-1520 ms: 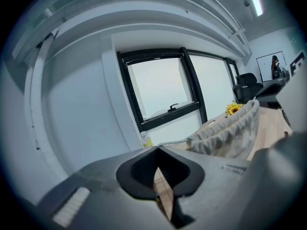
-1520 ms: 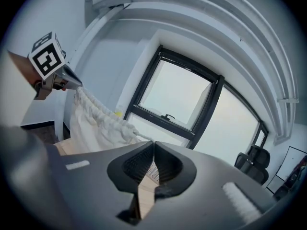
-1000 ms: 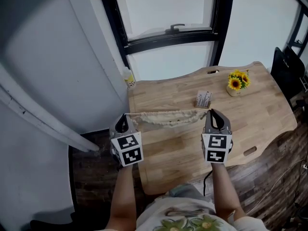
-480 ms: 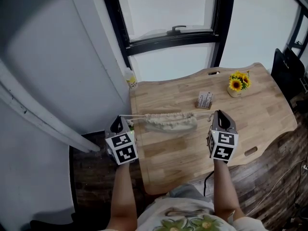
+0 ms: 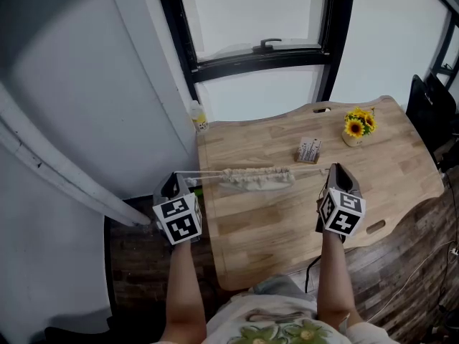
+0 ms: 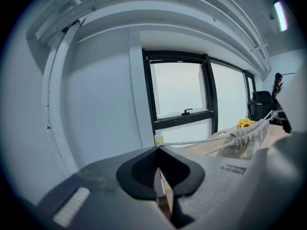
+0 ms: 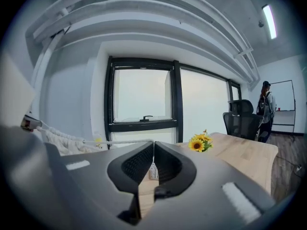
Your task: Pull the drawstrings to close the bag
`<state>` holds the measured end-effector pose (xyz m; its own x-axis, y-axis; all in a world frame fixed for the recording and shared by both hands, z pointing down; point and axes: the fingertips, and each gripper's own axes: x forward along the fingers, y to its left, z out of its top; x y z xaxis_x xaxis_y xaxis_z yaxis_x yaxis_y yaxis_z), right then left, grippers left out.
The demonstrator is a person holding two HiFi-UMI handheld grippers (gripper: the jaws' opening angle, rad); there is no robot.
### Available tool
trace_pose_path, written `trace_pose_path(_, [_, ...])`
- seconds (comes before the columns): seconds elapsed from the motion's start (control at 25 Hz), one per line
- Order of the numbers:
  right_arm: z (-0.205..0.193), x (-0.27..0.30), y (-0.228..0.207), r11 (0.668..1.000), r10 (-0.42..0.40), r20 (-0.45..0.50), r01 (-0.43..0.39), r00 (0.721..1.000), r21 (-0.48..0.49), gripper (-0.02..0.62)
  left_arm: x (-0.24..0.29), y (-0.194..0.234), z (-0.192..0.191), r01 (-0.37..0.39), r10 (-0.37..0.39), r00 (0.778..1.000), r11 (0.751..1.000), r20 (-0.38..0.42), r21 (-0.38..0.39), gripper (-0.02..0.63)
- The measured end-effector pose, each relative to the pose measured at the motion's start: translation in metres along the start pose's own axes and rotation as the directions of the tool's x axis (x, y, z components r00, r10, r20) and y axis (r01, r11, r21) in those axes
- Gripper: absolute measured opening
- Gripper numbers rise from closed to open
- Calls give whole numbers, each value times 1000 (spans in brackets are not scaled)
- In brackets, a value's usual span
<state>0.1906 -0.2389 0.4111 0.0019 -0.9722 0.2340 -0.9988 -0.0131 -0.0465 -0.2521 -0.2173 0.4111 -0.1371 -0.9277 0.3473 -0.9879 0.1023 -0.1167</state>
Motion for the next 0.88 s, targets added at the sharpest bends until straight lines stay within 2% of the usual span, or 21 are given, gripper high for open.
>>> trace_pose_path(0.48, [13, 5, -18, 997, -41, 43, 38, 998, 70, 11, 4, 12, 3, 3, -3, 1000, 999, 5, -42, 8])
trace_pose_path(0.64, [11, 10, -27, 991, -47, 25, 43, 999, 126, 12, 6, 16, 3, 5, -5, 1000, 999, 1, -50, 8])
trace_pose_path(0.88, [9, 12, -43, 986, -74, 24, 70, 997, 154, 11, 8, 16, -1, 3, -3, 1000, 999, -9, -48, 8])
